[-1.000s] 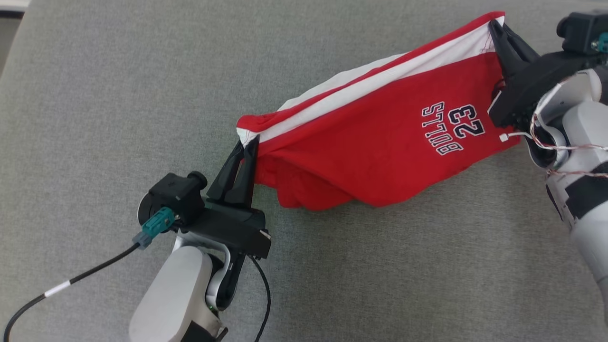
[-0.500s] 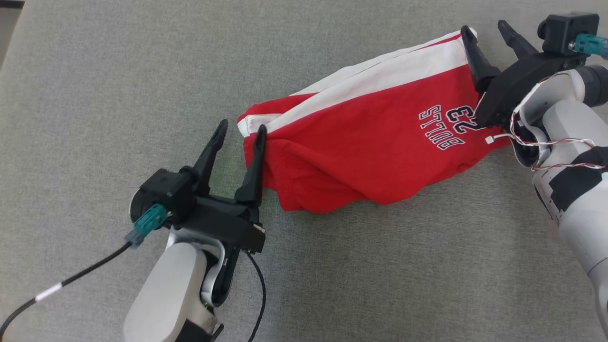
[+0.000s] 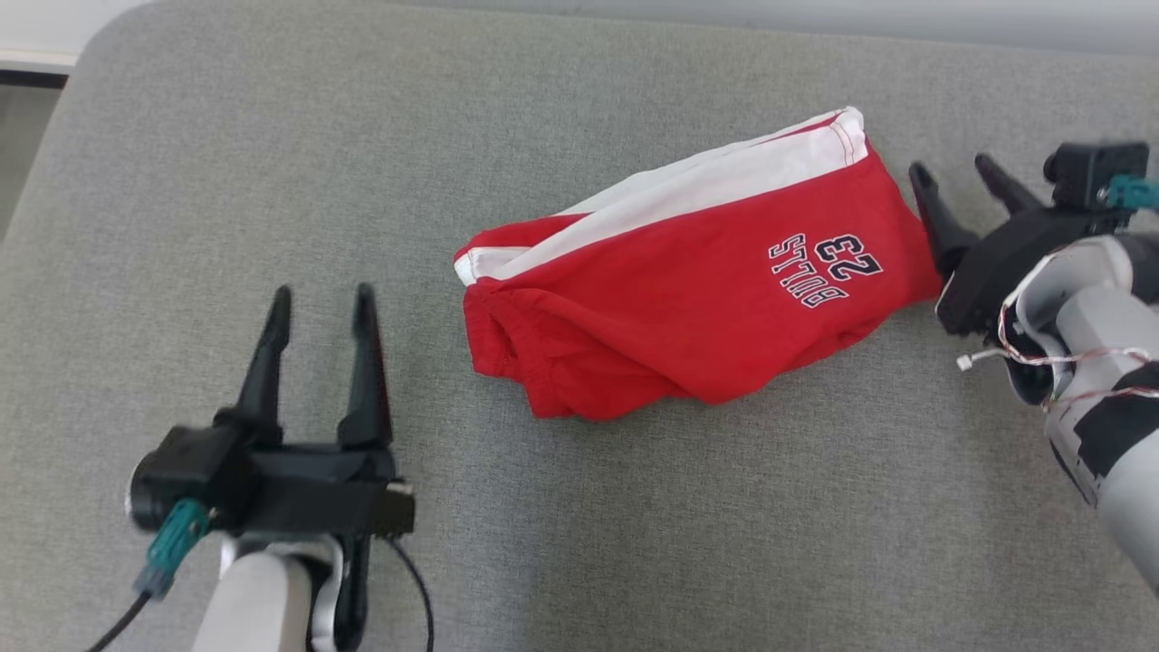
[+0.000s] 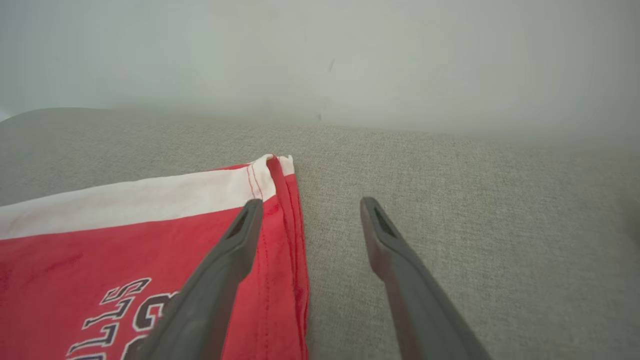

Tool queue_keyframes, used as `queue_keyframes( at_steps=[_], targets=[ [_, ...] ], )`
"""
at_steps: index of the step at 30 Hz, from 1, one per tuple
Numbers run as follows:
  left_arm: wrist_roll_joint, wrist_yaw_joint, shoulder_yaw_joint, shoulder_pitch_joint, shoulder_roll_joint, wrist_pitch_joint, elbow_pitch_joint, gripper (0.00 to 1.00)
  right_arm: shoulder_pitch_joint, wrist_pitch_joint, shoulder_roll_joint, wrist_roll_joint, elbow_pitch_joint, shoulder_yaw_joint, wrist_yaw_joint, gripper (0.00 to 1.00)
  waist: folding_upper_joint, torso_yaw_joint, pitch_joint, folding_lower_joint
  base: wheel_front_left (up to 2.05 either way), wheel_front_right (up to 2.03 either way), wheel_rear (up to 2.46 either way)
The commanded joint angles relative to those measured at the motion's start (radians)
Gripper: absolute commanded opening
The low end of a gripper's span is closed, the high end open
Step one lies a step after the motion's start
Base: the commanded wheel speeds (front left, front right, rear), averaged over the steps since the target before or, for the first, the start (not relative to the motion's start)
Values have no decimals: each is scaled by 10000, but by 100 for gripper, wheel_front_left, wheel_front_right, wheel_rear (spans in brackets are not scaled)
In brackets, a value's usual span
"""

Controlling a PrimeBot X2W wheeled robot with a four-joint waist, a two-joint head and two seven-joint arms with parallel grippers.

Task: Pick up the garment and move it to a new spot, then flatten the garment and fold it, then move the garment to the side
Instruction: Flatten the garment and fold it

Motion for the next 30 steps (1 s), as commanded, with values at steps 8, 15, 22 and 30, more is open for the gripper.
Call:
queue_keyframes(
  at_steps=[8,15,22,30],
  targets=[
    [846,313,630,989,-16,-27,-351,100,511,351,38,498,427,432,-30,100,0,230,-106,2,0,0,0],
    [1376,354,571,1292,-12,-27,-153,100,634,1084,213,740,946,811,-31,100,0,460,-186,2,0,0,0],
    [1822,391,379,1430,-10,-27,436,100,597,1334,455,975,931,1078,-7,0,0,455,-493,2,0,0,0],
    [1955,250,705,2149,-4,-27,843,100,1164,545,298,1591,484,1053,-9,0,0,189,-1628,2,0,0,0]
  ],
)
